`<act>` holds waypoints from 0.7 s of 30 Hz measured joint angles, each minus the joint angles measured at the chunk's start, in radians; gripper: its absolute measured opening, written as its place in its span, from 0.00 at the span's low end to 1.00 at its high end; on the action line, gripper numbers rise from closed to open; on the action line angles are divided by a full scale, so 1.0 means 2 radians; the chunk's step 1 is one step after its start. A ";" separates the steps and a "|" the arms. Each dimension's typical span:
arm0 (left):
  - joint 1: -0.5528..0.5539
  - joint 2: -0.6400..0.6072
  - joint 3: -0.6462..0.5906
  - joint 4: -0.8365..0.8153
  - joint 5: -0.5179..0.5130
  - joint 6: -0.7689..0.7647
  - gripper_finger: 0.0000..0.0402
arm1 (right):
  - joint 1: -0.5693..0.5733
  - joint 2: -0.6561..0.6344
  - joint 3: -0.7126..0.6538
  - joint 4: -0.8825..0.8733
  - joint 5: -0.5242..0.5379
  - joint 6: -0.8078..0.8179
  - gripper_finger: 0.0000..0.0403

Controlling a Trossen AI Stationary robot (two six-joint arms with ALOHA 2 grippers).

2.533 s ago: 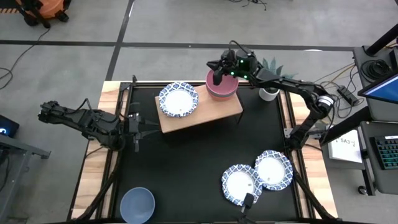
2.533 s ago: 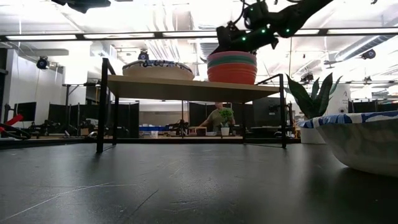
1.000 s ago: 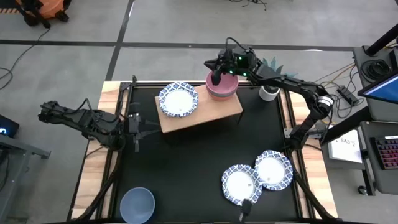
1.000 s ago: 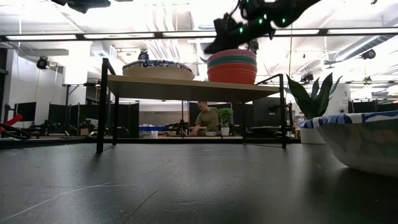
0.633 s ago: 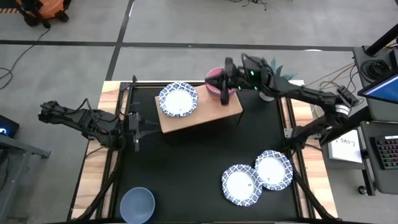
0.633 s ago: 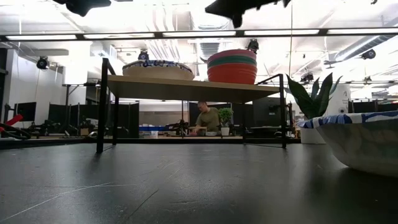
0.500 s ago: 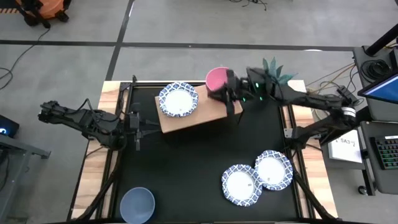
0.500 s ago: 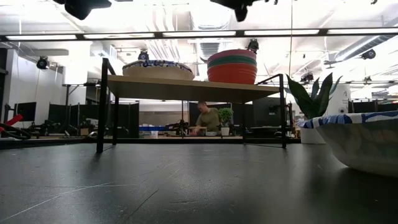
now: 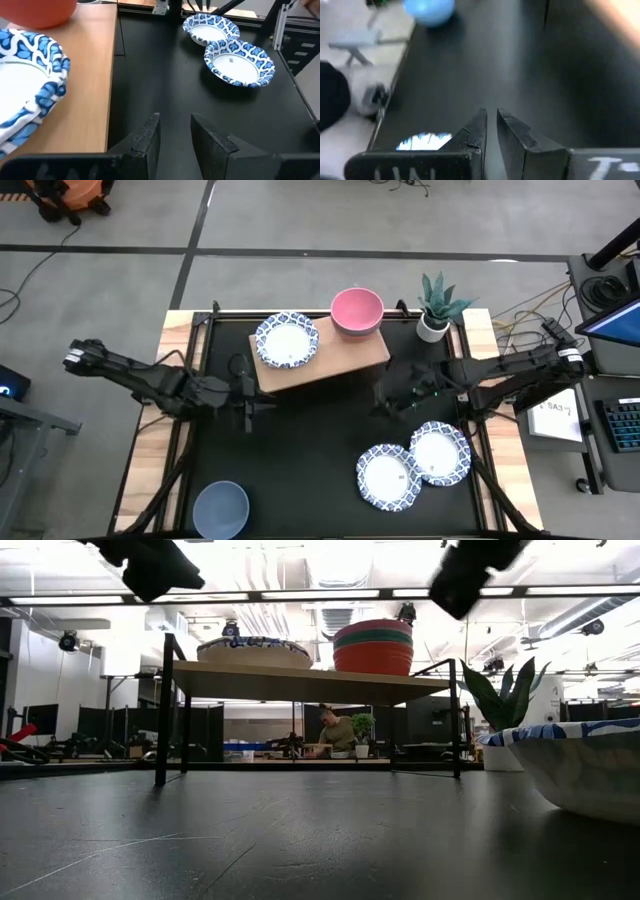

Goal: Place and stack bowls onto a shelf
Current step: Stack the left white and blue bowl on top of the white and blue bowl

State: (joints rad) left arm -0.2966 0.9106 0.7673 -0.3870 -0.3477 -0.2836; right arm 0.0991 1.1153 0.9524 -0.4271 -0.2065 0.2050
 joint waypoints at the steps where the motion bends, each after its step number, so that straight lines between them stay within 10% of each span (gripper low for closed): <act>1: 0.000 0.007 0.004 0.001 0.000 0.000 0.23 | 0.013 0.004 0.001 -0.022 0.017 0.014 0.08; 7: -0.001 0.041 0.027 -0.001 0.000 0.005 0.23 | 0.078 0.047 0.034 -0.171 0.062 0.063 0.08; 21: -0.001 0.063 0.037 -0.001 0.000 0.006 0.23 | 0.111 0.114 0.054 -0.177 0.030 0.108 0.21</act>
State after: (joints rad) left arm -0.2985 1.0370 0.8413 -0.3889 -0.3485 -0.2710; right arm 0.3207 1.3426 1.0602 -0.7807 -0.1470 0.4214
